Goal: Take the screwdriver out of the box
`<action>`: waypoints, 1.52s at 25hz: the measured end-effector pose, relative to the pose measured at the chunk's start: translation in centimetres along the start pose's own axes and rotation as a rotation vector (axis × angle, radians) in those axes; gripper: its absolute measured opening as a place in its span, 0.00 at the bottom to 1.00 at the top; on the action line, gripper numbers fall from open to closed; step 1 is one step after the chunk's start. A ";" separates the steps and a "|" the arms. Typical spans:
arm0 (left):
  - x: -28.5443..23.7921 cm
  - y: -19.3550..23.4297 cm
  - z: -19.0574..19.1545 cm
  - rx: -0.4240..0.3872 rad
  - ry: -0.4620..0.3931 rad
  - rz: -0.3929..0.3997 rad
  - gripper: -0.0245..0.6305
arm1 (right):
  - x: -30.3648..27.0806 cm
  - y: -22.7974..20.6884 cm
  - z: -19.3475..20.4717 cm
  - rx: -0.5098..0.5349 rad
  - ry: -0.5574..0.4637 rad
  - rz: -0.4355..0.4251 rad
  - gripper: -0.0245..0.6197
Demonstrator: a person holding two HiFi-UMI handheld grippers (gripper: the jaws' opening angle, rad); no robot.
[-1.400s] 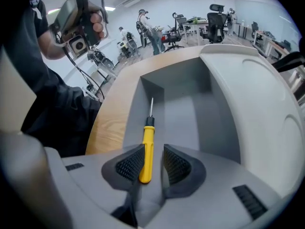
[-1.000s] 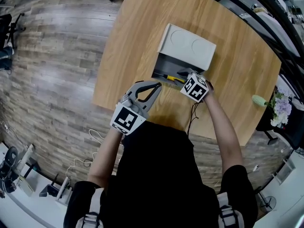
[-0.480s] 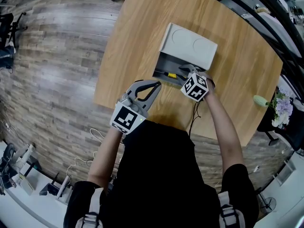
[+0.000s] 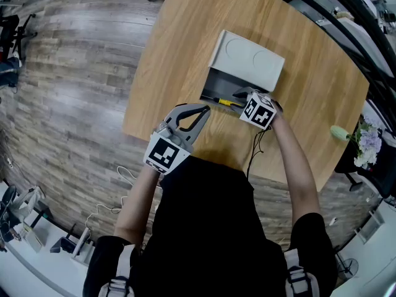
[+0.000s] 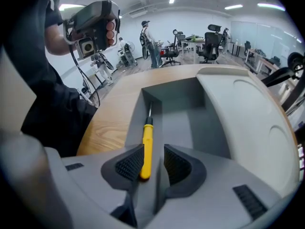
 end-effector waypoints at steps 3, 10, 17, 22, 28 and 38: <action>0.0 -0.1 0.1 0.000 0.001 0.000 0.07 | -0.4 -0.2 0.5 -0.053 0.021 -0.073 0.25; 0.2 -0.2 -0.1 0.005 -0.005 -0.002 0.07 | -0.6 -0.7 0.3 -0.085 0.079 -0.146 0.25; 0.1 -0.4 0.1 0.007 -0.005 0.004 0.07 | -1.4 -0.6 -0.1 0.026 0.144 -0.073 0.24; 0.2 -0.4 0.0 0.008 -0.006 0.005 0.07 | -1.3 -0.6 -0.1 0.020 0.136 -0.064 0.24; 0.3 -0.3 -0.1 0.007 -0.009 0.004 0.07 | -1.3 -0.4 0.0 0.010 0.093 -0.021 0.24; 0.3 -1.1 -0.3 -0.003 -0.016 0.017 0.07 | -1.8 0.0 0.1 0.078 0.139 0.101 0.18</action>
Point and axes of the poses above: the fingertips, and each gripper's own axes: x backward along the fingers, y to its left, z out of its underside, the point moved 7 cm from there along x, backward along the fingers, and after that the axes turned 15 degrees about -z, right-handed, at the moved point
